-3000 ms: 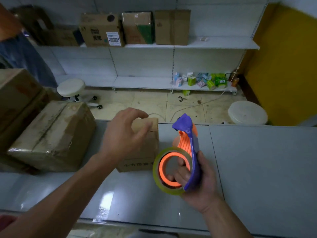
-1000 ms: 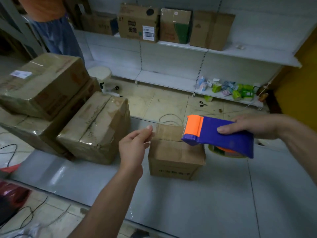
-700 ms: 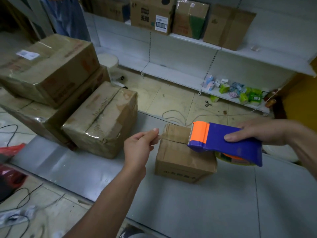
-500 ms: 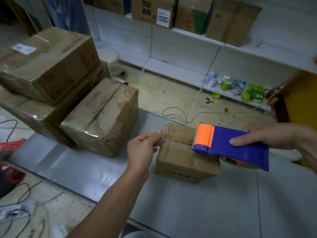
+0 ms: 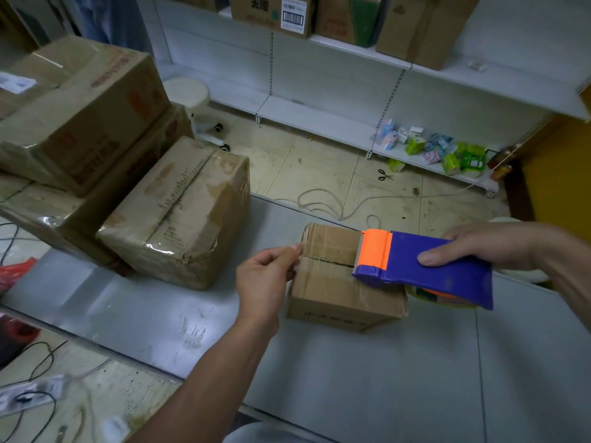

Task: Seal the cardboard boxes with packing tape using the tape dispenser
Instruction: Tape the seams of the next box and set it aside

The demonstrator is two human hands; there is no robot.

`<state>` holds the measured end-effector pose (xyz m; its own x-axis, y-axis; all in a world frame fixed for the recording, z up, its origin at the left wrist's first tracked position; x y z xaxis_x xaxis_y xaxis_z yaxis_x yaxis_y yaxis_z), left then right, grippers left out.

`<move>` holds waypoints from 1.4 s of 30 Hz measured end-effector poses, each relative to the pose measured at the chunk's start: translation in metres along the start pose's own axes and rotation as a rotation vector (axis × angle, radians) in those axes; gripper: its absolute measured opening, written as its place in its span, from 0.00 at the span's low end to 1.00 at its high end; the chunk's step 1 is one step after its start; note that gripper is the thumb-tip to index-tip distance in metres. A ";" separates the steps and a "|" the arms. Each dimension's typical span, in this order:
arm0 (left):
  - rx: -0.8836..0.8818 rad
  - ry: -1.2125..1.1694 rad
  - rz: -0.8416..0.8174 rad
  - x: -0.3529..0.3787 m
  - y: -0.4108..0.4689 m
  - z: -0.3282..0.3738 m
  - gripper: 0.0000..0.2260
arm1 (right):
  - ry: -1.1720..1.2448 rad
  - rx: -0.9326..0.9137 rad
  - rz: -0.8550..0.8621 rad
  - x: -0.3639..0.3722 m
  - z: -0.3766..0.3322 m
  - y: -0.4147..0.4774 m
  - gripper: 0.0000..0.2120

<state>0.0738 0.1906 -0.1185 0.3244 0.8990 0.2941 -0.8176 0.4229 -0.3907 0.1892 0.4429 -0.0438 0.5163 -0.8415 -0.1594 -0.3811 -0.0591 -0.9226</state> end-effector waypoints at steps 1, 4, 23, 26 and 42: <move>-0.007 0.007 -0.004 -0.001 0.001 -0.002 0.06 | 0.002 -0.002 -0.003 0.000 -0.001 0.000 0.51; -0.061 -0.014 -0.026 0.001 0.005 -0.009 0.06 | 0.025 0.005 -0.006 -0.001 -0.001 0.002 0.45; -0.177 0.144 -0.550 0.029 0.018 -0.061 0.23 | 0.011 0.084 0.011 0.002 -0.004 0.004 0.51; -0.196 0.184 -0.533 0.026 0.018 -0.056 0.21 | 0.033 0.111 0.032 0.002 -0.004 0.002 0.44; 0.548 1.905 -0.946 0.103 0.007 0.013 0.58 | 0.198 0.016 0.061 0.007 0.012 0.001 0.18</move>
<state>0.0951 0.2849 -0.0793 0.2625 -0.3407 -0.9028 -0.0859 0.9236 -0.3736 0.2013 0.4435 -0.0500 0.3308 -0.9326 -0.1443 -0.3938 0.0025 -0.9192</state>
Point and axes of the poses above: each hand's wrist, its own y-axis towards the middle knuckle, its own x-axis out of the palm, z = x × y, the point moved 9 cm from there along y, towards the middle knuckle, and after that the axes turned 15 degrees about -z, right-handed, at the moved point
